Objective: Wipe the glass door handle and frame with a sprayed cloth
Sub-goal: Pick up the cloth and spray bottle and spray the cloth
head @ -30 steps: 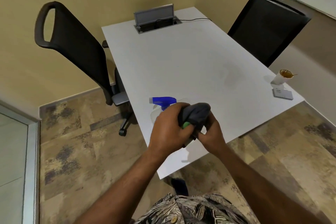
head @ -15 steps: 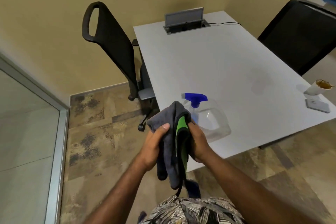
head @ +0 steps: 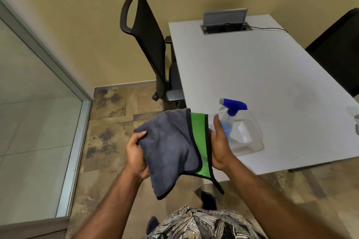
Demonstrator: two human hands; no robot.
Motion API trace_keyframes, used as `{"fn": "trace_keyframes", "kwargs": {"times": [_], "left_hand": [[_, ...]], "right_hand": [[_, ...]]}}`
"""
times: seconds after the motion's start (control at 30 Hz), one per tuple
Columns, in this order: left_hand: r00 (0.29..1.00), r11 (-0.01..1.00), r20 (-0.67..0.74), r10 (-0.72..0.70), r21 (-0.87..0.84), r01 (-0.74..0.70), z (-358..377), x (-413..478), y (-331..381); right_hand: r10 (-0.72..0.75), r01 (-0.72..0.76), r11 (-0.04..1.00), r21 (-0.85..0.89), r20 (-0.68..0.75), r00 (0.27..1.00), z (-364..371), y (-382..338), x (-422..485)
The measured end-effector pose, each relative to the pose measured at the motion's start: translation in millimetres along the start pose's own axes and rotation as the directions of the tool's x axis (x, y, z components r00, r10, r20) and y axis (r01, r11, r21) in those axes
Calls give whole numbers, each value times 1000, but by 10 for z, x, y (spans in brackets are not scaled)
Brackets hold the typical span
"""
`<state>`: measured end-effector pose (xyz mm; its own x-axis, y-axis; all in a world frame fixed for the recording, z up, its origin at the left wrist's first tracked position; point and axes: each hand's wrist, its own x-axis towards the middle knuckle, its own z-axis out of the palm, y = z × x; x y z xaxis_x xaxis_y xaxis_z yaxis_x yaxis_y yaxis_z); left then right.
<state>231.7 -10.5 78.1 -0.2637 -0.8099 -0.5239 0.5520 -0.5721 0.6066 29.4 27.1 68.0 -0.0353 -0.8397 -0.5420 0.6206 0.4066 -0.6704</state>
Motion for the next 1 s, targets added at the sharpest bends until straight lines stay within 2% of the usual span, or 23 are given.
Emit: {"fn": "trace_keyframes", "kwargs": {"times": [0.07,0.17,0.27,0.33,0.5,0.57,0.63,0.77,0.9,0.93,1.0], "left_hand": [[1000,999,1,-18,-27,18,-27,-13,37],[995,995,34,-94,42,92,-41,-60,44],[986,974,44,-162,170,153,-70,-99,69],[982,970,70,-174,183,158,-140,-89,120],[975,986,183,-123,-86,140,-363,-51,172],[979,983,186,-85,-146,113,-434,-13,155],[981,976,186,-58,-196,95,-487,27,160],[979,974,202,-28,-217,72,-482,59,208],[995,973,97,-30,-224,51,-368,113,228],[993,965,107,-40,-254,66,-332,112,226],[994,953,92,-56,-290,81,-314,156,238]], "right_hand": [[-15,20,992,-126,42,999,31,-16,-8],[-108,100,877,-469,10,994,110,26,94],[-142,95,871,-482,-62,988,234,-6,176],[-162,102,873,-478,-85,983,247,-45,251],[-271,155,804,-574,-122,955,75,45,530],[-367,207,748,-630,-134,921,-50,112,566],[-482,251,635,-730,-121,868,-179,184,497],[-684,311,485,-818,-133,717,-551,331,251],[-805,326,487,-810,-272,527,-934,208,244],[-812,326,494,-806,-293,505,-1001,143,288],[-791,322,500,-804,-273,547,-1110,-14,394]]}}
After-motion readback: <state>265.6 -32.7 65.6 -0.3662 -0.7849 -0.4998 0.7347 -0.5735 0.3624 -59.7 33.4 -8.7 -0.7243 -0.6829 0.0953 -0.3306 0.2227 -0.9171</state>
